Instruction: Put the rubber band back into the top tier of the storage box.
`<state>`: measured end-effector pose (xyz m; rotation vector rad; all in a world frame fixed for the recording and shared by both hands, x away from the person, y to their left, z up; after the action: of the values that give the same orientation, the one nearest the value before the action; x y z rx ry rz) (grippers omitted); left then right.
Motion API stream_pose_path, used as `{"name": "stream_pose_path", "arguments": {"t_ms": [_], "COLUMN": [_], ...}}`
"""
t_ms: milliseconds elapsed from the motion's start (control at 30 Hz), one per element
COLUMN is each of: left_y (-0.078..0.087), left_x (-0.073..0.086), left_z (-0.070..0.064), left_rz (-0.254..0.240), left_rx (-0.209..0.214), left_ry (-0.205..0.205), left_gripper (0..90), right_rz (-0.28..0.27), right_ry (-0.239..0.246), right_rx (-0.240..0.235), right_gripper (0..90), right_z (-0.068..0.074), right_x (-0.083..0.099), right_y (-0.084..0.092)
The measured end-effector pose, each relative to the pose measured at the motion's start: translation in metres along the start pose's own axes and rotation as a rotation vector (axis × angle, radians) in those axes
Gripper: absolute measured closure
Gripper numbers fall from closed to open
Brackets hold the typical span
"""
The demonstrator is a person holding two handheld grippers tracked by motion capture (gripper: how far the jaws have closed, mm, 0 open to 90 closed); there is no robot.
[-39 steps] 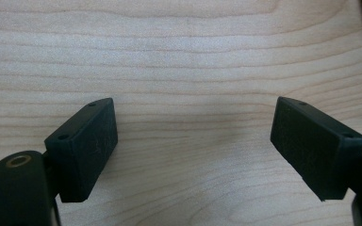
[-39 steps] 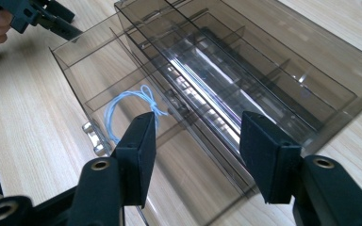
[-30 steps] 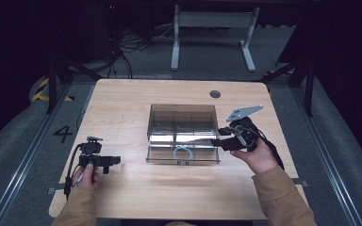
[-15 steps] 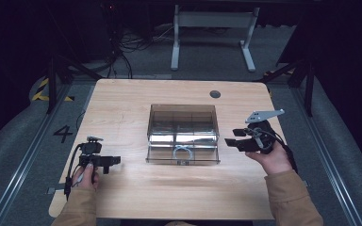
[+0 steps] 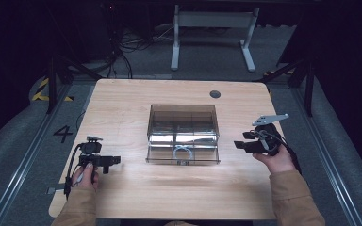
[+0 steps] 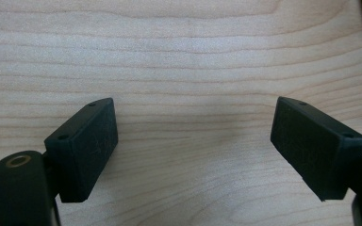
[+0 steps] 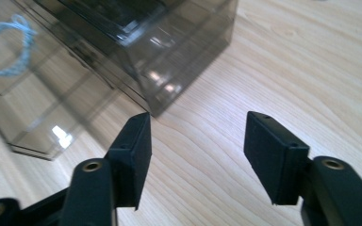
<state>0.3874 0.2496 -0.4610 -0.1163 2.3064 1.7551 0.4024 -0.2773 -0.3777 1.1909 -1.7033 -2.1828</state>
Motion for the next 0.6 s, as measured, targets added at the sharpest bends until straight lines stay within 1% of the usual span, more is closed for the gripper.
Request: {"name": "stream_pose_path", "arguments": {"t_ms": [100,133,233,300,433,500,600], "left_y": [0.000,0.000,0.000,0.000,0.000,0.000,0.000], "left_x": [0.000,0.000,0.000,0.000,0.000,0.000,0.000], "left_z": [0.000,0.000,0.000,0.000,0.000,0.000,0.000], "left_rz": [0.000,0.000,0.000,0.002,0.001,0.001,0.002], "left_rx": [-0.002,-0.003,-0.003,-0.002,-0.003,-0.002,-0.002], "left_ry": [0.002,0.001,0.001,-0.001,0.000,-0.001,-0.001], "left_gripper": [16.0,16.0,16.0,16.0,15.9,15.9,16.0], "right_rz": [0.022,0.037,0.049,0.060,0.112,0.134,0.154], "right_ry": [-0.015,-0.035,-0.042,-0.056,-0.093,-0.099,-0.108], "right_rx": [0.007,0.020,0.031,0.041,0.052,0.054,0.059], "right_gripper": [40.5,39.5,39.2,39.1,38.3,39.1,39.0], "right_z": [-0.005,-0.008,-0.011,-0.014,-0.019,-0.020,-0.022], "right_x": [0.002,0.004,0.006,0.008,0.009,0.011,0.014], "right_y": [-0.005,-0.008,-0.011,-0.014,-0.021,-0.027,-0.034]}}
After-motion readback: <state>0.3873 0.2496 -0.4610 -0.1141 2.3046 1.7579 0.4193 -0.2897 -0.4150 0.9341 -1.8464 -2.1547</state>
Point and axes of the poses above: each handheld gripper's, and its own axes: y roughly backward along the jaws, x roughly out of its underside, z roughly to its left, the point moved 1 cm from there along -y, roughly forward along the jaws, and after that the axes turned 13 degrees about z, right-handed, at the moved point
